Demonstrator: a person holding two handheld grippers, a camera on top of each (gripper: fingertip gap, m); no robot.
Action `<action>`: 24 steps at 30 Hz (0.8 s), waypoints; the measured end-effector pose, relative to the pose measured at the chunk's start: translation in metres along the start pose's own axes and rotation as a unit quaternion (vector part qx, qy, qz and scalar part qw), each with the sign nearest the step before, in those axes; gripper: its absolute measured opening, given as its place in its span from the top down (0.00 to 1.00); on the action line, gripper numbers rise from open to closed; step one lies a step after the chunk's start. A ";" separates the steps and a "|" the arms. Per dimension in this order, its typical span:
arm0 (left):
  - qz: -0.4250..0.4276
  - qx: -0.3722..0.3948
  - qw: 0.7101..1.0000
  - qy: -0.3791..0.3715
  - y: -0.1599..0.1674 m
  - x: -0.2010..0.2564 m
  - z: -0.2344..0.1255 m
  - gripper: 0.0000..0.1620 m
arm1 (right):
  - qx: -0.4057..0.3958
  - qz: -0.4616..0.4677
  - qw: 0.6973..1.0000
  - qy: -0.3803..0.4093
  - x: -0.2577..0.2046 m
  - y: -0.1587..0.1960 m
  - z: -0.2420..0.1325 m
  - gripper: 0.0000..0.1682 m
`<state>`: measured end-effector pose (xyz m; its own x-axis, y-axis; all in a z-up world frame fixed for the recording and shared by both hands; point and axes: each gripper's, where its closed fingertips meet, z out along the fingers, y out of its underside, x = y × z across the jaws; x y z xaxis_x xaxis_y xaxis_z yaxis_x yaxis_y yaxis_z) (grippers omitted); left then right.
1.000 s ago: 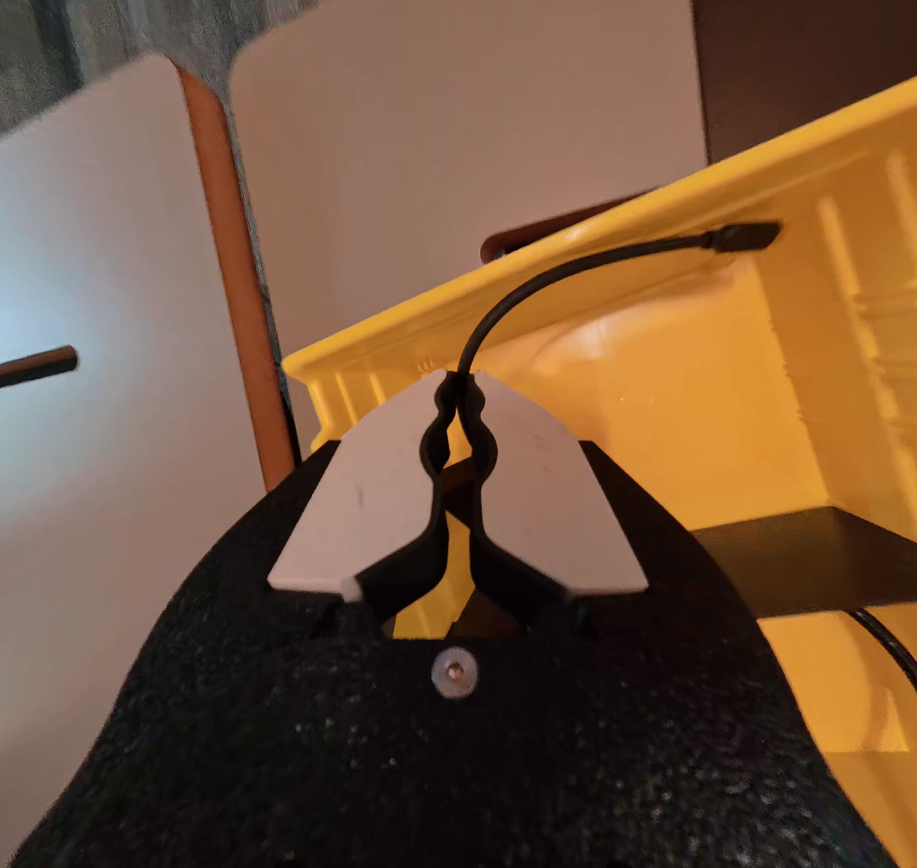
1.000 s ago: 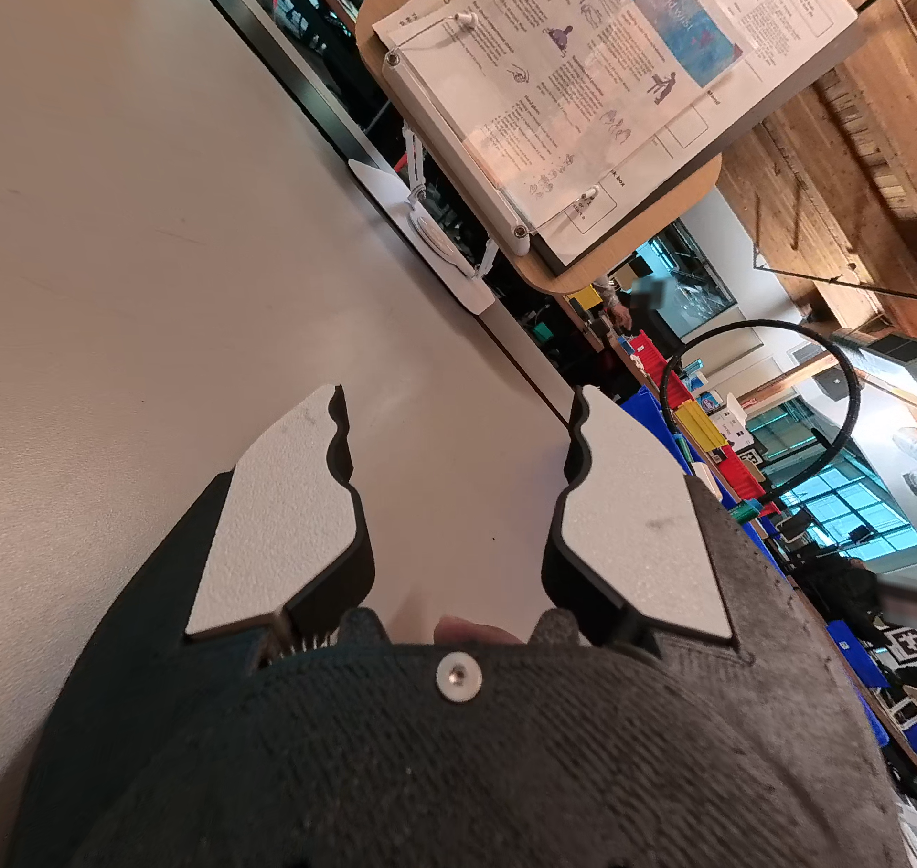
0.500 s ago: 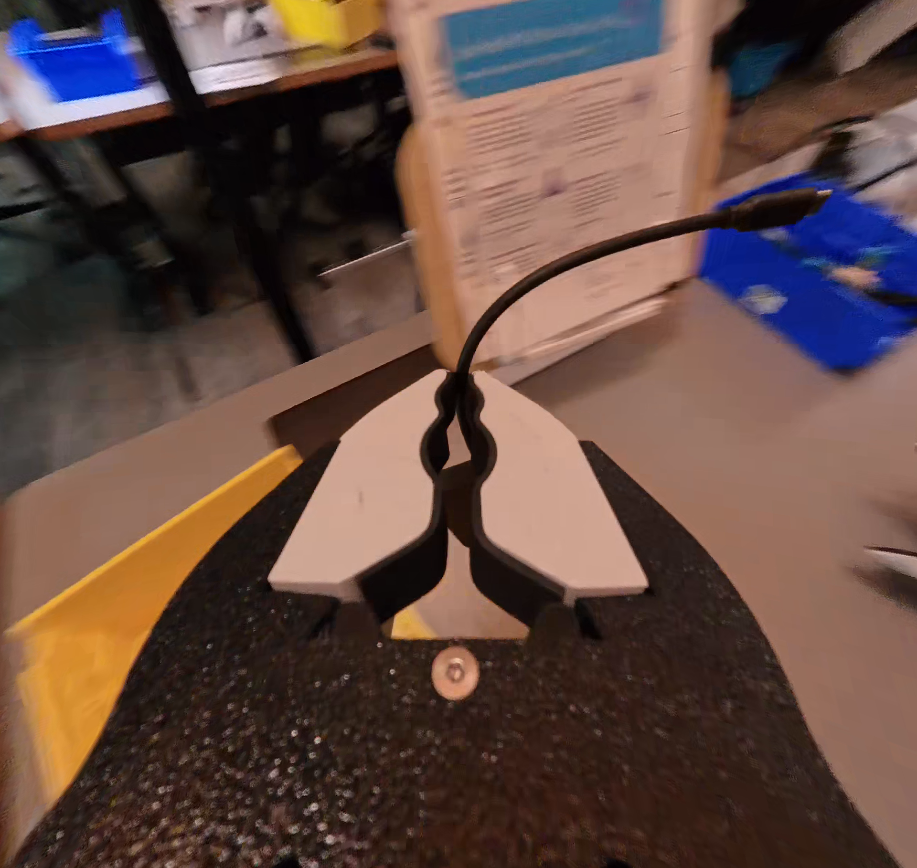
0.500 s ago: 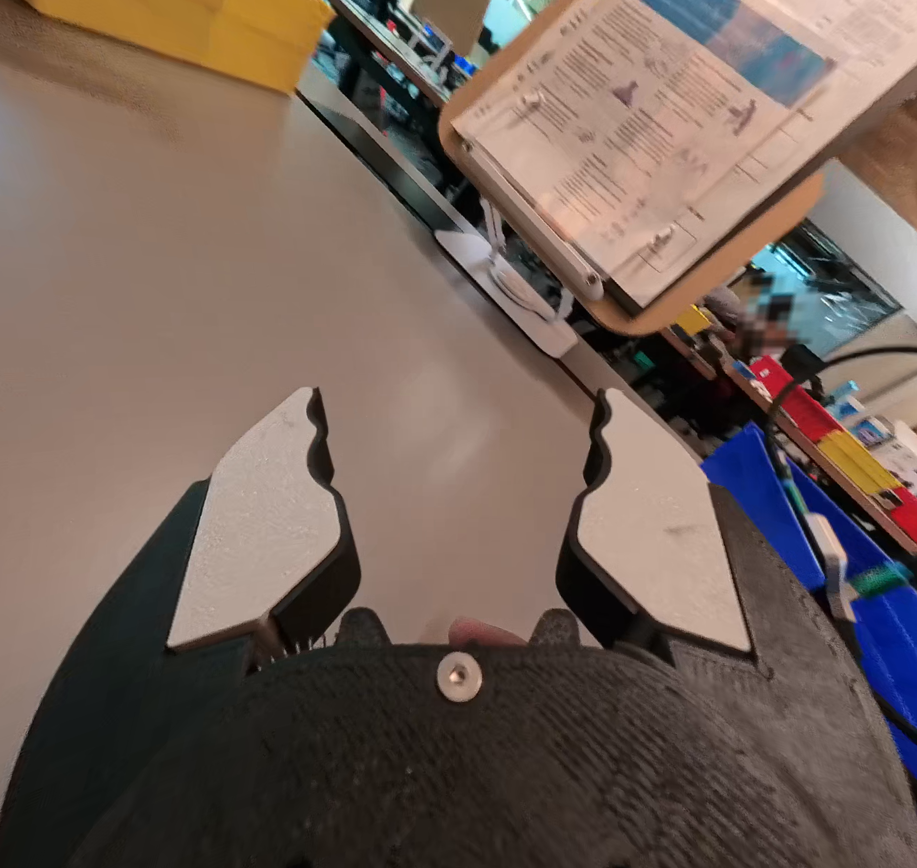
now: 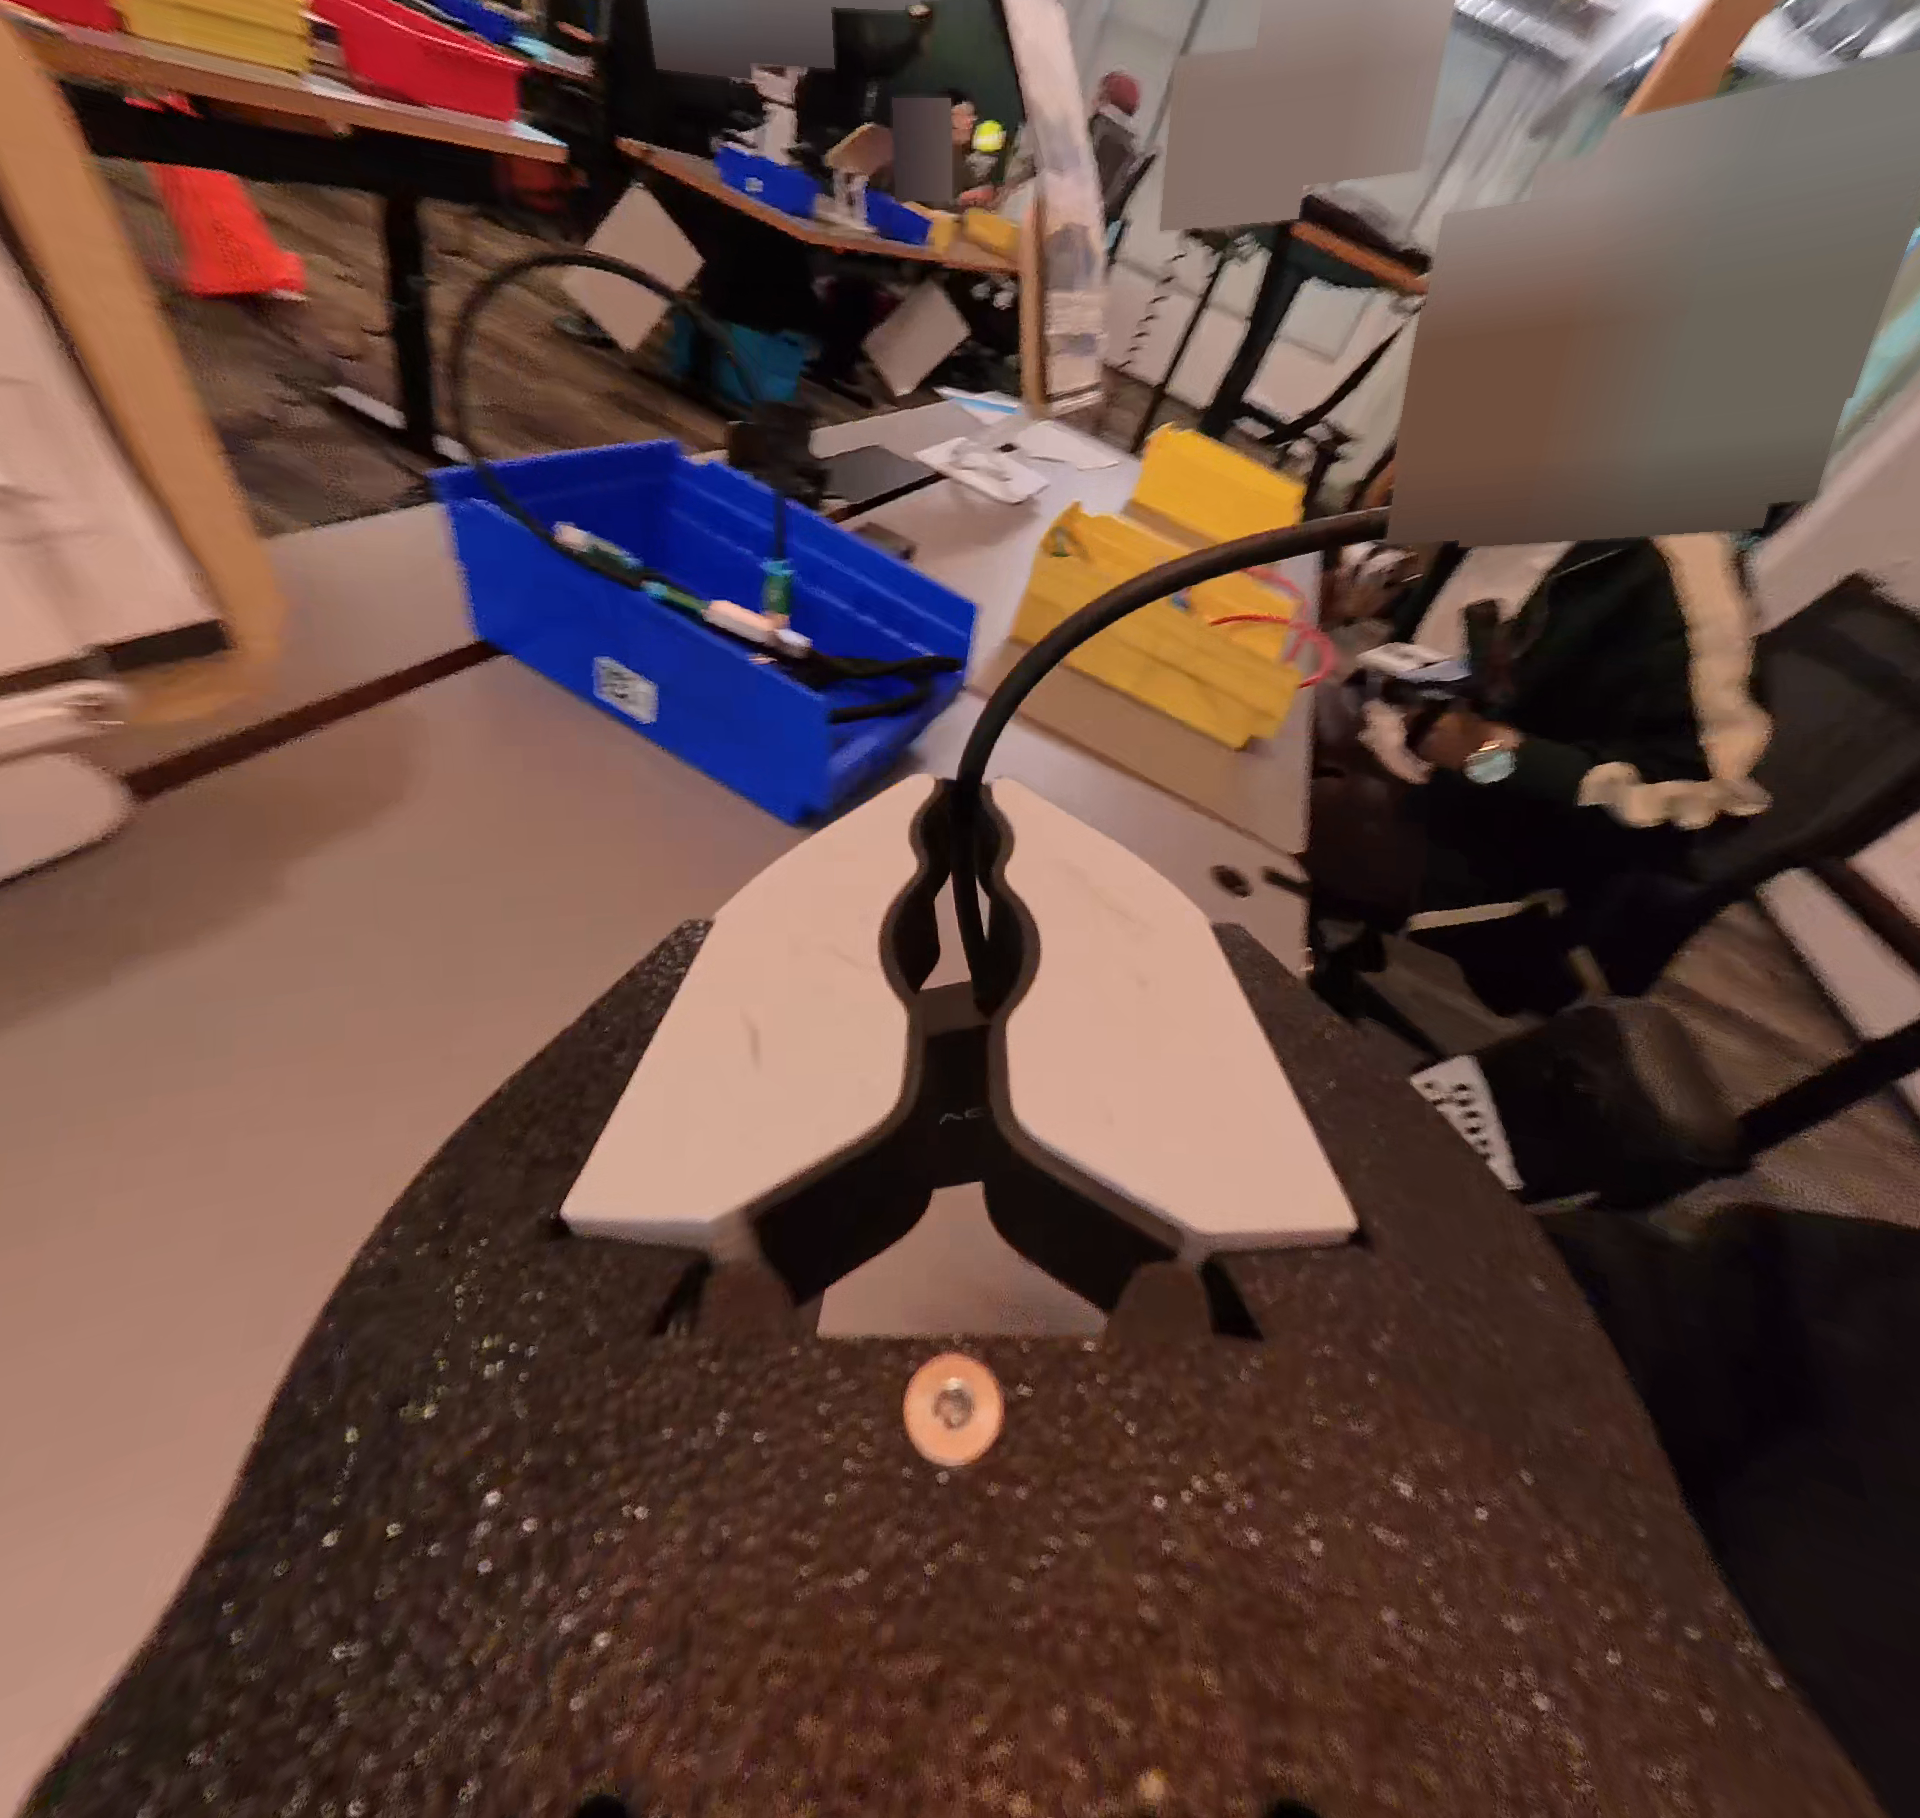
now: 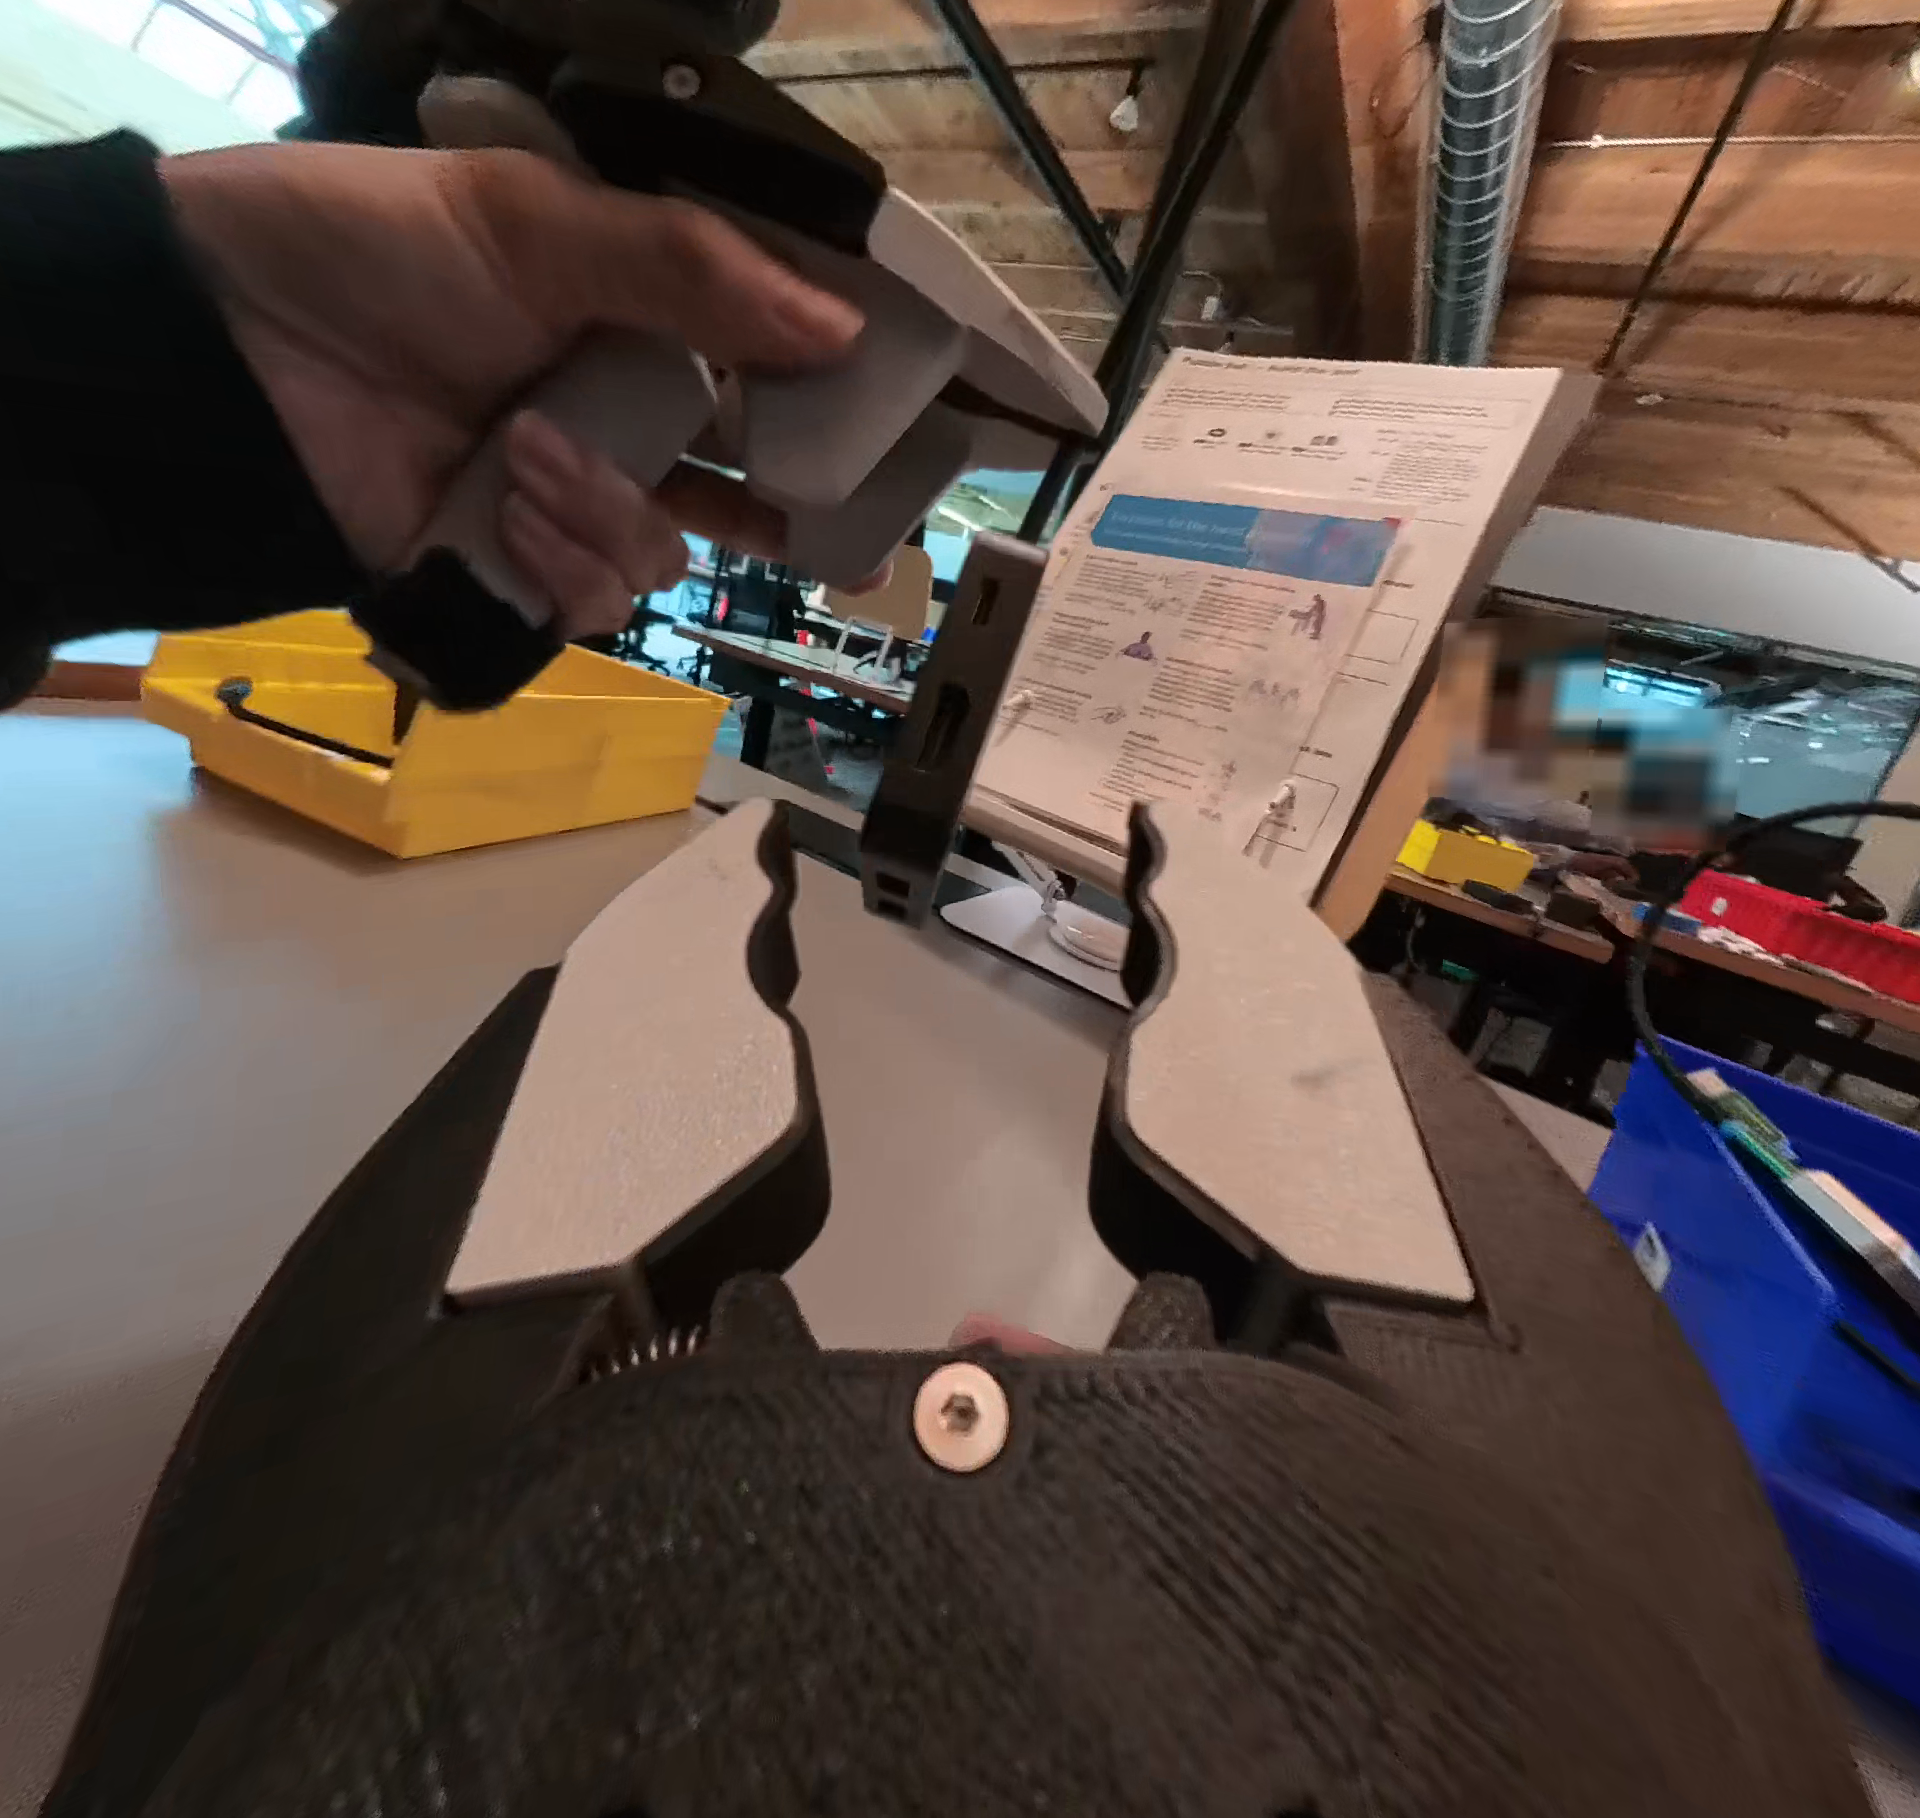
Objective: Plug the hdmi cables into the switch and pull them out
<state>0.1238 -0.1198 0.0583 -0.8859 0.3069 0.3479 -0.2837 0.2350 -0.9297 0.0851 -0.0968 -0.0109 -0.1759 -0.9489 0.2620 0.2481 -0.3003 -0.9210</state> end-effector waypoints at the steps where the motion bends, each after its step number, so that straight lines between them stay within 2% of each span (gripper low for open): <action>1: -0.015 0.006 1.000 0.016 0.002 0.007 0.007 0.98 | 0.000 -0.001 1.000 0.000 0.004 0.001 -0.002 0.71; 2: -0.028 0.013 0.999 0.027 0.003 0.011 0.012 0.98 | 0.006 -0.007 1.000 -0.007 0.005 0.001 -0.006 0.82; 3: -0.038 0.020 0.999 0.033 0.004 0.013 0.017 0.98 | 0.021 -0.017 1.000 -0.004 0.009 -0.002 -0.010 0.89; 7: -0.087 0.040 0.993 0.064 0.010 0.012 0.029 0.98 | 0.027 -0.008 1.000 0.014 0.030 -0.004 -0.025 0.91; 11: -0.107 0.012 0.991 0.083 0.029 -0.001 0.039 0.97 | -0.008 0.104 0.994 -0.017 0.053 0.006 -0.037 0.92; 12: -0.096 -0.001 0.992 0.076 0.037 -0.006 0.041 0.94 | -0.014 0.135 0.991 -0.020 0.060 0.008 -0.040 0.92; 13: -0.082 -0.015 0.994 0.072 0.045 -0.009 0.041 0.87 | -0.019 0.160 0.987 -0.025 0.066 0.011 -0.044 0.92; 15: -0.043 -0.050 0.995 0.075 0.063 -0.007 0.040 0.78 | -0.040 0.199 0.979 -0.032 0.077 0.018 -0.050 0.92; 16: -0.009 -0.064 0.995 0.080 0.070 -0.003 0.039 0.76 | -0.052 0.217 0.974 -0.039 0.081 0.023 -0.054 0.92; 18: 0.092 -0.078 0.987 0.107 0.077 0.013 0.036 0.80 | -0.094 0.252 0.961 -0.064 0.083 0.037 -0.059 0.92; 22: 0.288 -0.109 0.936 0.172 0.092 0.049 0.040 0.79 | -0.178 0.228 0.947 -0.137 0.061 0.063 -0.067 0.91; 24: 0.329 -0.140 0.913 0.194 0.103 0.054 0.048 0.77 | -0.218 0.176 0.946 -0.165 0.046 0.073 -0.069 0.91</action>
<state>0.0293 -0.1234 -0.0246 -0.6181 0.7578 -0.2089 0.4168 0.0906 -0.9044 0.0295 -0.1554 -0.0855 0.1694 -0.9828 -0.0738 -0.1927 0.0404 -0.9804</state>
